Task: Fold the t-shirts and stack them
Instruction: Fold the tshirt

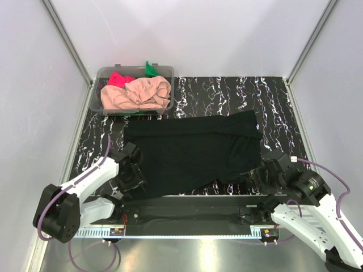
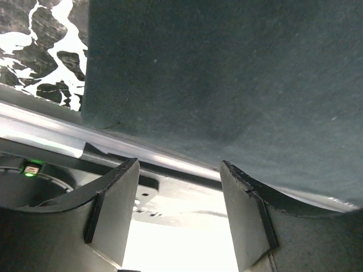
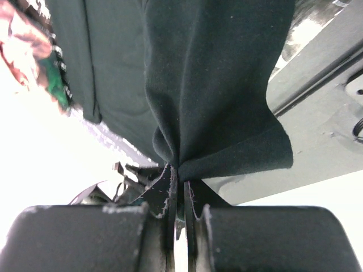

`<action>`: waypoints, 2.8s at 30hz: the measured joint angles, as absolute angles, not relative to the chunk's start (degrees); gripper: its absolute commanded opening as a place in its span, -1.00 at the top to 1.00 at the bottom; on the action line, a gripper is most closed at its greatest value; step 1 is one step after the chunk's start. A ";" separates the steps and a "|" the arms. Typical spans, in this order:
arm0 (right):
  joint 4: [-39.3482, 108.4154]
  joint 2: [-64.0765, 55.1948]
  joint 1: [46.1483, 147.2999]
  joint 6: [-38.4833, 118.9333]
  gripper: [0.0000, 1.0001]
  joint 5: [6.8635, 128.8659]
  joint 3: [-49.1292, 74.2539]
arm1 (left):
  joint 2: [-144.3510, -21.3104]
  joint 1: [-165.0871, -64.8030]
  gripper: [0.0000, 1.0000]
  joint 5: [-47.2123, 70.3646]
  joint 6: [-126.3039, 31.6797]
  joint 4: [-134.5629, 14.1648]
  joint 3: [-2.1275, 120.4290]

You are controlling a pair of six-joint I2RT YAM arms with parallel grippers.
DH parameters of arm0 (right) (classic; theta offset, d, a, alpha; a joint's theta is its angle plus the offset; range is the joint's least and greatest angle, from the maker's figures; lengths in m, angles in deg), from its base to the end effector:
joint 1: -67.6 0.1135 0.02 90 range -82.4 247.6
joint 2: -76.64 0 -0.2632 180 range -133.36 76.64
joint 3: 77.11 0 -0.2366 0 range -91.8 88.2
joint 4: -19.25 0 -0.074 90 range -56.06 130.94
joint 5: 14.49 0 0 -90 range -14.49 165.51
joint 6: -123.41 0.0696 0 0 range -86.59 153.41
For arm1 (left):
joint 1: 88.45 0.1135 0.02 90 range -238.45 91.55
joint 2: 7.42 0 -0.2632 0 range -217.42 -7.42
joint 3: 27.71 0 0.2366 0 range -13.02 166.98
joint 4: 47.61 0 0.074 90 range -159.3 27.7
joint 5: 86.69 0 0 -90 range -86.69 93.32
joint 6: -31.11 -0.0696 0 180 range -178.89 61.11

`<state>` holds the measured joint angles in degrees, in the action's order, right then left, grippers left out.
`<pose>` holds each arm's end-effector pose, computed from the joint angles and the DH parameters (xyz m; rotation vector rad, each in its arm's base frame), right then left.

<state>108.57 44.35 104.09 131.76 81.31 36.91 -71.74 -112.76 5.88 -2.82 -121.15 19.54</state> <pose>0.0647 0.0391 0.2671 1.4394 2.3190 0.7262 0.1177 -0.0566 0.1377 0.8497 -2.9857 0.0425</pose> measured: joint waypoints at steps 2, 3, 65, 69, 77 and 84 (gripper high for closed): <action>107.91 44.83 104.09 131.32 1.00 80.54 36.97 | -71.06 -112.96 -0.29 5.62 -1.16 -120.17 19.01; 107.41 45.26 104.09 131.08 1.00 80.30 37.08 | -70.08 -113.13 -0.28 5.53 -0.22 -119.08 18.18; 102.95 32.08 104.11 117.42 1.00 86.10 36.52 | -73.49 -112.46 1.00 -13.02 -0.50 -131.12 39.03; 102.91 27.25 104.11 114.95 1.00 88.22 33.91 | -74.86 -111.30 1.00 -14.25 -1.70 -131.86 41.15; 102.75 18.40 103.54 109.24 1.00 91.56 28.63 | -78.16 -108.74 1.00 -15.69 -5.11 -132.56 45.04; 102.36 12.87 98.80 103.69 1.00 92.74 25.59 | -83.32 -107.32 1.00 -15.82 -8.96 -132.34 47.91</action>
<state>102.36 12.87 98.80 103.69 92.74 25.59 -83.32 -107.32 -15.82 -8.96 -132.34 47.91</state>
